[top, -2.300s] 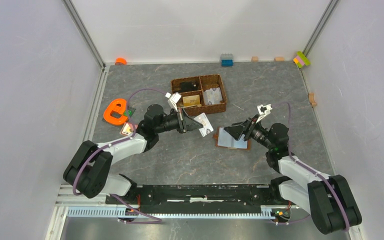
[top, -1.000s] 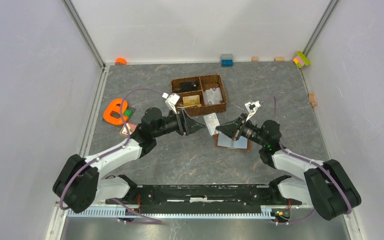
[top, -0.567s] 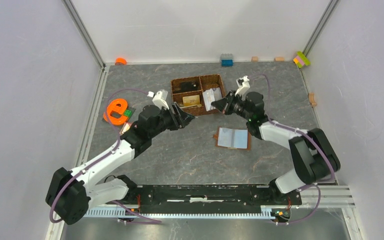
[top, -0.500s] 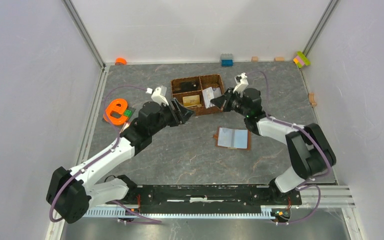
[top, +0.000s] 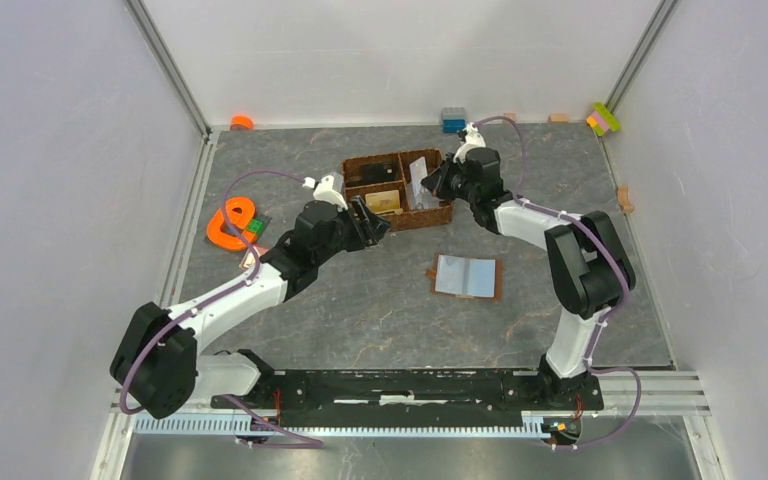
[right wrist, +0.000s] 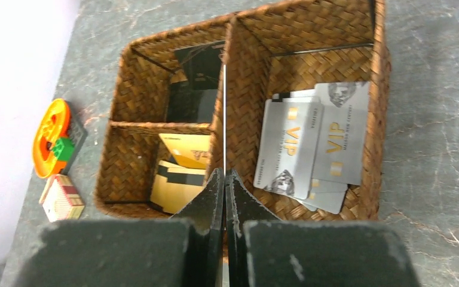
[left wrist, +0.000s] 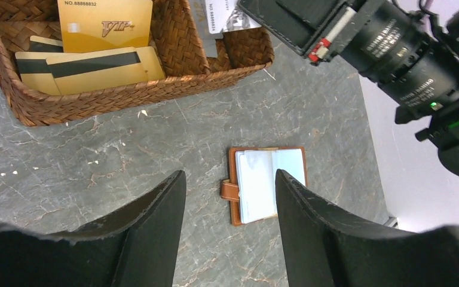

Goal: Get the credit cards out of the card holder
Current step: Place the credit card in the storage box, then pick up the card holder from the center of the board.

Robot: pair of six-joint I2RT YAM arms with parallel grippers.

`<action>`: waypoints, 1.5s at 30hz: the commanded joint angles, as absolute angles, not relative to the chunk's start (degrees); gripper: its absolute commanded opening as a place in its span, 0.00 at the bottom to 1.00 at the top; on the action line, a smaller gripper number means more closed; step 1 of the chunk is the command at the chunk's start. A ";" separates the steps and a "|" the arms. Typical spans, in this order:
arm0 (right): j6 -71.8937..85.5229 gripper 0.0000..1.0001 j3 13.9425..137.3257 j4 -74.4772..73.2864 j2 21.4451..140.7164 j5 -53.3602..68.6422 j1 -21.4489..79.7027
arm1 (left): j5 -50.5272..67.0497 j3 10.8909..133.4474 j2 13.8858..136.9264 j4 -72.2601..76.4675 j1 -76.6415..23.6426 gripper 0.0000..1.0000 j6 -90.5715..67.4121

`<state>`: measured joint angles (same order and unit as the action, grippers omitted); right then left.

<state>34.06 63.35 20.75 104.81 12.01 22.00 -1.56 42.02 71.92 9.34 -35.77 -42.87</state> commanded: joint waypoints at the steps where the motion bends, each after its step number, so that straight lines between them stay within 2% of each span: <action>1: 31.98 0.01 67.07 18.75 107.23 9.62 21.71 | -0.26 41.91 71.29 14.24 -35.78 0.63 -43.15; 4: 31.55 0.03 67.75 18.73 109.20 10.26 21.72 | -0.26 41.71 70.55 14.24 -35.78 0.63 -43.24; 7: 31.73 0.09 69.63 19.12 112.24 14.07 21.55 | 0.73 41.55 70.14 14.24 -35.83 0.62 -43.33; 10: 30.38 0.31 73.43 14.59 113.73 14.16 21.54 | 1.06 41.51 69.85 14.15 -35.89 0.62 -43.07; 12: 29.21 0.37 73.37 13.09 112.08 11.98 21.47 | 1.00 41.45 69.83 14.15 -35.84 0.62 -42.89; 15: 27.63 0.41 71.39 11.89 108.43 10.44 21.31 | 1.46 41.31 70.51 14.50 -35.83 0.63 -42.89; 18: 26.33 0.51 66.35 10.96 102.41 8.74 21.14 | 2.06 40.97 72.17 15.62 -35.52 0.65 -43.68; 20: 25.57 0.59 62.07 10.55 98.04 7.35 21.25 | 0.88 40.42 73.01 15.60 -34.89 0.73 -45.14; 22: 24.90 0.66 57.44 10.12 93.44 5.85 21.27 | -2.57 39.68 73.26 13.96 -34.19 0.97 -47.51; 25: 23.81 0.77 49.30 10.72 85.74 4.00 21.31 | -0.93 41.23 74.19 9.78 -32.47 1.00 -47.15; 26: 24.13 0.84 46.81 10.68 83.05 2.92 21.28 | -2.32 41.92 74.30 7.39 -32.18 1.00 -47.50; 27: 24.42 0.96 43.70 10.50 80.24 1.23 21.27 | -2.86 41.35 74.20 7.39 -31.79 1.00 -47.58; 31: 26.22 0.98 35.88 6.98 69.40 -6.73 21.31 | -2.68 37.65 72.56 12.04 -30.20 1.00 -48.15; 36: 28.83 0.98 28.45 2.77 59.56 -14.28 21.22 | 13.82 41.02 80.12 18.01 -30.92 1.00 -43.53; 40: 30.67 0.98 24.91 2.90 58.28 -12.16 21.09 | 17.81 43.68 85.01 18.02 -31.96 0.98 -43.42; 45: 33.40 0.98 25.33 1.30 63.27 -11.04 20.99 | 20.77 46.74 88.43 15.71 -32.56 0.96 -44.16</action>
